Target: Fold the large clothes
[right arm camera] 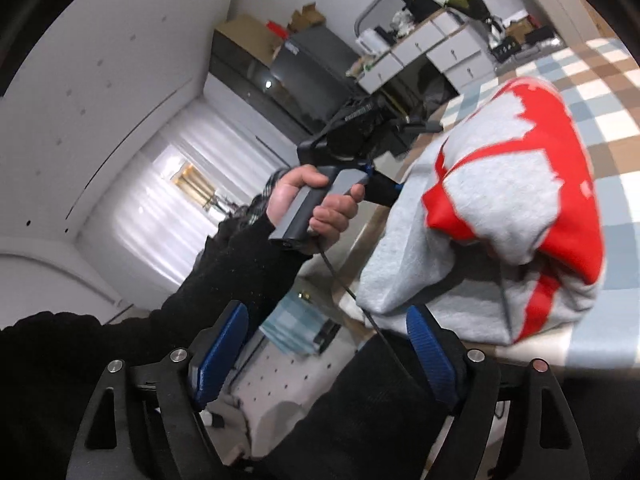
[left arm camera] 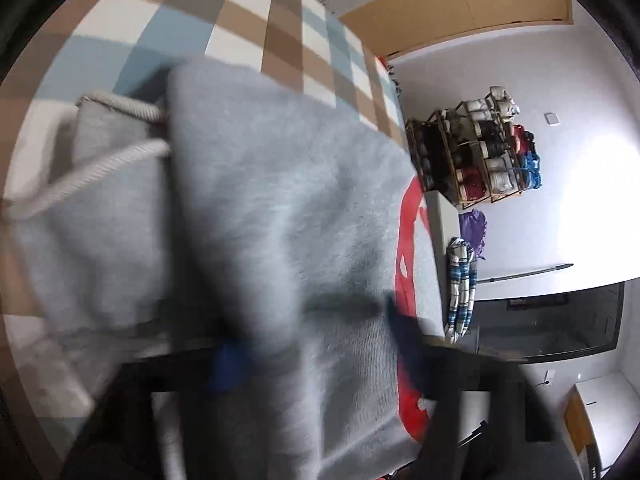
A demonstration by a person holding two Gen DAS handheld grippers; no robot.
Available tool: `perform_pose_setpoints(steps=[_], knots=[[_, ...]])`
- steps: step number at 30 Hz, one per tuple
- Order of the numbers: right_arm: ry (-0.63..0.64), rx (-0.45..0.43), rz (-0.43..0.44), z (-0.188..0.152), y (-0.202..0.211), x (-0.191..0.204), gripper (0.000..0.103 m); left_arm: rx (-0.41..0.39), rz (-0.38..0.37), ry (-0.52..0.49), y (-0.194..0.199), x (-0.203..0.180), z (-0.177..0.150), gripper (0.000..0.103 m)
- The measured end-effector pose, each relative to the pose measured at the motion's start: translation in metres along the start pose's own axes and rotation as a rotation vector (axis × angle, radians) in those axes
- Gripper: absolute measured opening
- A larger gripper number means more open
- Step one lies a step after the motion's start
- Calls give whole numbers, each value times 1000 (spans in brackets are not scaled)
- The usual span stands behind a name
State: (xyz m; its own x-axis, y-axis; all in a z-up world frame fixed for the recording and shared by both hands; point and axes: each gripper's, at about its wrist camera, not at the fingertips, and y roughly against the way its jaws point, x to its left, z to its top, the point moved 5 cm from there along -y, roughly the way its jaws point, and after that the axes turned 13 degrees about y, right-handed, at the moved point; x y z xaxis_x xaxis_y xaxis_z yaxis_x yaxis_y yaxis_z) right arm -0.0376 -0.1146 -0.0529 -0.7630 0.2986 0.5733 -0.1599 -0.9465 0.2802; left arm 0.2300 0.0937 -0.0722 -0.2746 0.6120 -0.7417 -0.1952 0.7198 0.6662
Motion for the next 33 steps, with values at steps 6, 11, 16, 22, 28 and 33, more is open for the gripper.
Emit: perform_pose_setpoints(steps=[6, 11, 16, 22, 28, 33], knots=[[91, -130, -108, 45, 33, -15, 95, -27, -100, -49, 5, -25, -6, 5], [-58, -194, -183, 76, 41, -69, 103, -41, -133, -136, 6, -68, -5, 5], [-205, -173, -206, 72, 28, -106, 103, -61, -194, -252, 18, -102, -16, 5], [-363, -124, -196, 80, 28, -142, 103, -119, -271, -283, 43, -73, -54, 5], [-187, 113, -194, 83, -23, -104, 103, -200, -320, -135, 82, 5, -42, 5], [-7, 303, -273, 66, -66, -76, 103, -195, -257, 49, 74, 87, -4, 5]])
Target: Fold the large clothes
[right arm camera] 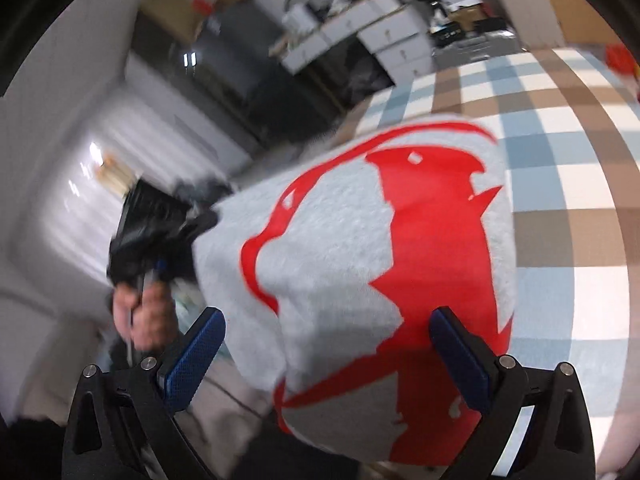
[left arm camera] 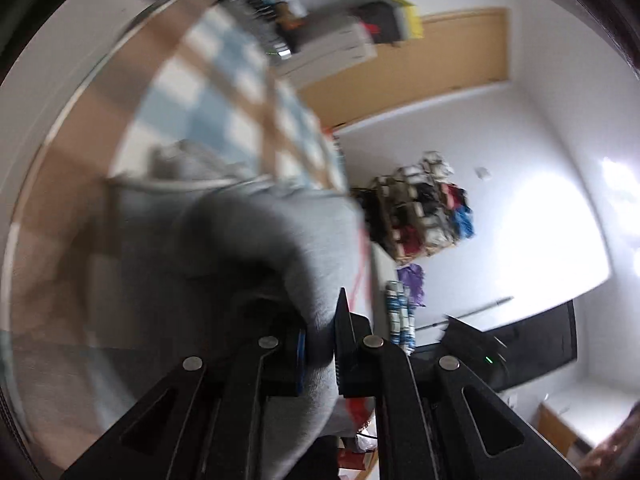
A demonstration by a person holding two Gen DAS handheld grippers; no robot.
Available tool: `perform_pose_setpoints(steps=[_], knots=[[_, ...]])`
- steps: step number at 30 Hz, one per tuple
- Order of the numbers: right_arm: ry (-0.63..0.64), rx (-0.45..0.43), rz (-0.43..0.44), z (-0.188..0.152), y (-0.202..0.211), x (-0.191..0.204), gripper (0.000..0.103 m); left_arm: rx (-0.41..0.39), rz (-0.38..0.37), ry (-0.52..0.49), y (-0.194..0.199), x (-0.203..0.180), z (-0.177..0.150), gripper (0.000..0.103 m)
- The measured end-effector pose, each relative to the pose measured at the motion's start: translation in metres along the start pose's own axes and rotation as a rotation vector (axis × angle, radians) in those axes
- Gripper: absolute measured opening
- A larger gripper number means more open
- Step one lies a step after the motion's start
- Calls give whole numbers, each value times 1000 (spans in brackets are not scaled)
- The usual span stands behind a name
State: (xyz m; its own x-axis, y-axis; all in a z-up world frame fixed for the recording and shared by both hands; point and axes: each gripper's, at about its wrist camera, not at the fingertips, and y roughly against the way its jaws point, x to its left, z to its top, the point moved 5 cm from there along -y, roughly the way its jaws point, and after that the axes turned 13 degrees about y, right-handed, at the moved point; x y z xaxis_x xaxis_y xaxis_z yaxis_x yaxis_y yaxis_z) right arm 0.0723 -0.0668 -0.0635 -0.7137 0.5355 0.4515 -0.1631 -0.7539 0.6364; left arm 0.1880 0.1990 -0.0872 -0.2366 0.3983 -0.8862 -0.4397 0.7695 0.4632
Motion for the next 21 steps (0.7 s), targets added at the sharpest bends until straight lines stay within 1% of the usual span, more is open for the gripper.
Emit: perform_pose_setpoints(steps=[1, 3, 4, 5, 6, 9, 10, 11, 12, 14, 17, 19, 21], knots=[[32, 41, -21, -2, -11, 5, 103, 11, 20, 51, -4, 14, 7, 7], [75, 98, -85, -7, -27, 8, 103, 43, 56, 126, -14, 34, 16, 29], [85, 118, -114, -7, -30, 9, 103, 56, 81, 149, -19, 40, 19, 59], [101, 139, -132, -7, -33, 10, 103, 64, 98, 159, -21, 45, 23, 73], [107, 152, -136, -8, -32, 11, 103, 63, 91, 152, -22, 46, 27, 73], [74, 148, -97, -8, -27, 4, 103, 65, 59, 110, -25, 34, 36, 75], [67, 144, -89, -9, -25, 2, 103, 73, 26, 95, -29, 27, 41, 78], [61, 137, -82, -8, -26, 1, 103, 83, -2, 83, -36, 19, 44, 79], [58, 131, -79, -8, -26, 0, 103, 86, -19, 83, -42, 14, 48, 79], [61, 122, -82, -8, -23, 4, 103, 87, -75, 101, -54, 5, 66, 79], [72, 128, -85, -9, -21, 7, 103, 111, -91, 110, -75, -3, 84, 79], [72, 133, -69, -10, -19, 7, 103, 152, -82, 118, -91, -6, 88, 79], [58, 129, -42, -11, -16, 3, 103, 160, -91, 110, -95, -13, 89, 79]])
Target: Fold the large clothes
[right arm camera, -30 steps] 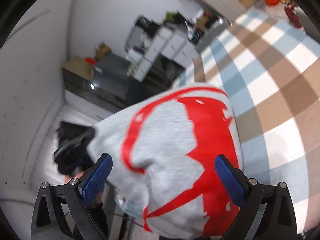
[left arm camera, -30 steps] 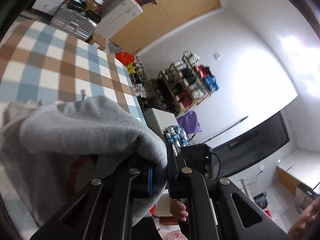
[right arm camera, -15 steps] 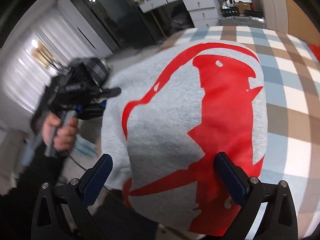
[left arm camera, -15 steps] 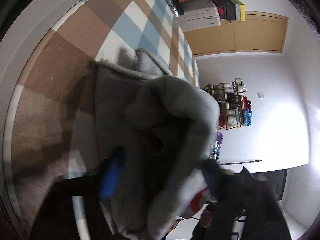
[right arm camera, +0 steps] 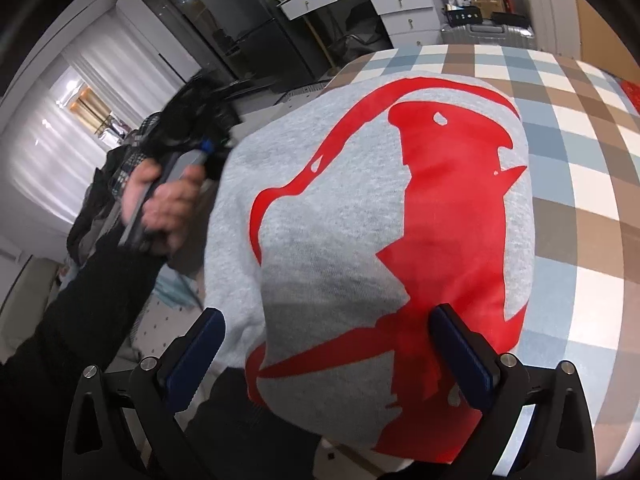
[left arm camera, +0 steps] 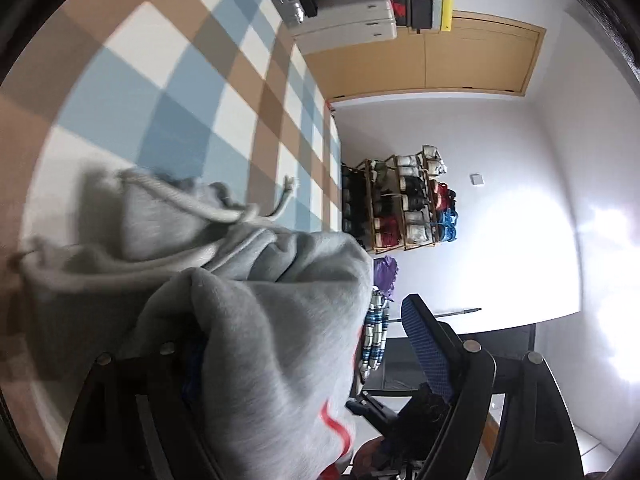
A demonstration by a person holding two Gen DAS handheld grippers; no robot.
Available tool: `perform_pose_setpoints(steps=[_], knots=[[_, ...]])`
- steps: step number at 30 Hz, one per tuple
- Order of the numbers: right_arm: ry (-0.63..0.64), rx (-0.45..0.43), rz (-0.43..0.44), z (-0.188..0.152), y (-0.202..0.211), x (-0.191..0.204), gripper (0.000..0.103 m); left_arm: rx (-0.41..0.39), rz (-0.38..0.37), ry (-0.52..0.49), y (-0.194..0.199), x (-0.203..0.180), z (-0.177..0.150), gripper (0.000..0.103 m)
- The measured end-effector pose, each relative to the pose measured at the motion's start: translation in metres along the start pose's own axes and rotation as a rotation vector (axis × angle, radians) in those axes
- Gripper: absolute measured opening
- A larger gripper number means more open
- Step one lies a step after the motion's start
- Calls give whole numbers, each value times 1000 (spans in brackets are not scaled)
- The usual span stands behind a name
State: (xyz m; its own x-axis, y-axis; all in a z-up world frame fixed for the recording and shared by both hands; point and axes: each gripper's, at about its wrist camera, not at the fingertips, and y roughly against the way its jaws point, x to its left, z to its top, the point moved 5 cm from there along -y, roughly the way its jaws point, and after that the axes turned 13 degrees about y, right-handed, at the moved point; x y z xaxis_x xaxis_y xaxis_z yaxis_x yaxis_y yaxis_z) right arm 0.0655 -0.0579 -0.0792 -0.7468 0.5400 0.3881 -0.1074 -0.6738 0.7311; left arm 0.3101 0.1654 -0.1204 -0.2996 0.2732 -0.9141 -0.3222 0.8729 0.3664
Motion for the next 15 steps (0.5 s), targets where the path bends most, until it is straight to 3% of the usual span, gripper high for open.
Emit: perform_pose_setpoints(steps=[4, 6, 7, 8, 9, 15], knots=[[-30, -18, 34, -3, 6, -8, 103, -35, -24, -97, 7, -30, -5, 76], [-44, -26, 43, -3, 7, -9, 103, -68, -4, -167, 14, -48, -9, 52], [-49, -28, 44, -3, 8, -9, 103, -82, 5, -204, 17, -57, -10, 29], [-54, -29, 43, -2, 7, -9, 103, -99, 28, -250, 19, -65, -11, 12], [-57, -30, 42, -1, 6, -8, 103, -123, 49, -288, 21, -71, -9, 7], [-153, -33, 137, 7, 4, -14, 103, -165, 150, -332, 26, -57, -23, 6]])
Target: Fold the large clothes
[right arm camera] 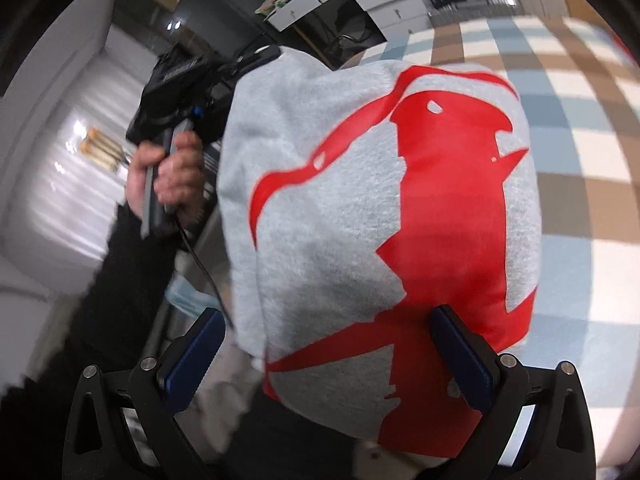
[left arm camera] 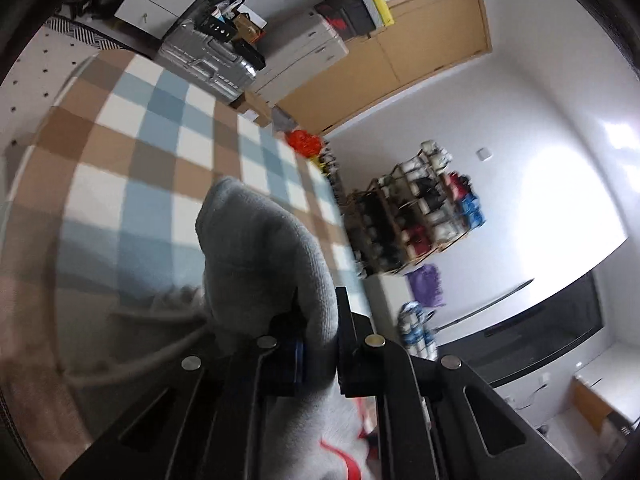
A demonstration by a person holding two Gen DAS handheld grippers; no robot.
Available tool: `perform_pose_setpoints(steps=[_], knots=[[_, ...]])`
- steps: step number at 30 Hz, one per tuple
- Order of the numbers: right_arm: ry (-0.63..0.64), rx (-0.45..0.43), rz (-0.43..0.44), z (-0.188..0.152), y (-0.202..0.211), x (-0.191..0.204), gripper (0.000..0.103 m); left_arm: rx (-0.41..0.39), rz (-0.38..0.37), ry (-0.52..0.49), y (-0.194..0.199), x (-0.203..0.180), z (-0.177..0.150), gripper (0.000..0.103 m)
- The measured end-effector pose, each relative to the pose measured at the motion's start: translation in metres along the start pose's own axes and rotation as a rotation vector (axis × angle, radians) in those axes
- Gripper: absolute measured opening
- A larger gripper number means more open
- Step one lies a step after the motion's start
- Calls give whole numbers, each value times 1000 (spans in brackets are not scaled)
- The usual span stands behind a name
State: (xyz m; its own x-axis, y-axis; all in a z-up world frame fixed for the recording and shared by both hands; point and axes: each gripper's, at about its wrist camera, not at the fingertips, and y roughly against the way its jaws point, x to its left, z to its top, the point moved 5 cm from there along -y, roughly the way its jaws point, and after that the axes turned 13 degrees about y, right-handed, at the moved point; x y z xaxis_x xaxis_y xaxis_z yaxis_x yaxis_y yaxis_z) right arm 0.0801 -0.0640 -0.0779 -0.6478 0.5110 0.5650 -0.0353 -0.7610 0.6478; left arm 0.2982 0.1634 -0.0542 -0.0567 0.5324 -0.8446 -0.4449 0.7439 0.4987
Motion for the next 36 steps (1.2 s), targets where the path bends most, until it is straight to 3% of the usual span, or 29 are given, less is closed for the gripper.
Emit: perform_pose_setpoints(steps=[4, 7, 9, 11, 15, 16, 19, 23, 27, 29, 32, 36], knots=[[53, 44, -27, -2, -2, 9, 103, -51, 82, 44, 25, 34, -16, 6], [119, 105, -68, 0, -9, 19, 103, -49, 168, 145, 40, 76, -25, 10], [173, 146, -95, 2, -15, 26, 103, -40, 243, 223, 43, 94, -37, 32], [186, 169, -141, 4, -17, 26, 103, -26, 200, 236, 49, 94, -58, 73], [59, 102, -41, 9, -2, 11, 103, 2, 137, 176, 57, 76, -102, 80], [35, 85, -18, 9, 1, 8, 103, 9, 138, 159, 56, 73, -116, 85], [-35, 11, 63, 3, 11, 0, 103, 55, 151, 123, 37, 73, -149, 85], [-111, -69, 148, -1, 19, -9, 103, 174, 177, 180, 3, 93, -180, 85], [-132, -89, 150, -6, 24, -9, 103, 158, 144, 129, 4, 95, -187, 81], [-111, -83, 129, -6, 24, -7, 103, 171, 180, 150, 8, 106, -188, 23], [-97, -74, 108, -5, 24, -2, 103, 180, 120, 202, 26, 113, -189, 9], [-81, -61, 103, -8, 31, 1, 103, 159, 56, 164, 53, 101, -195, 6]])
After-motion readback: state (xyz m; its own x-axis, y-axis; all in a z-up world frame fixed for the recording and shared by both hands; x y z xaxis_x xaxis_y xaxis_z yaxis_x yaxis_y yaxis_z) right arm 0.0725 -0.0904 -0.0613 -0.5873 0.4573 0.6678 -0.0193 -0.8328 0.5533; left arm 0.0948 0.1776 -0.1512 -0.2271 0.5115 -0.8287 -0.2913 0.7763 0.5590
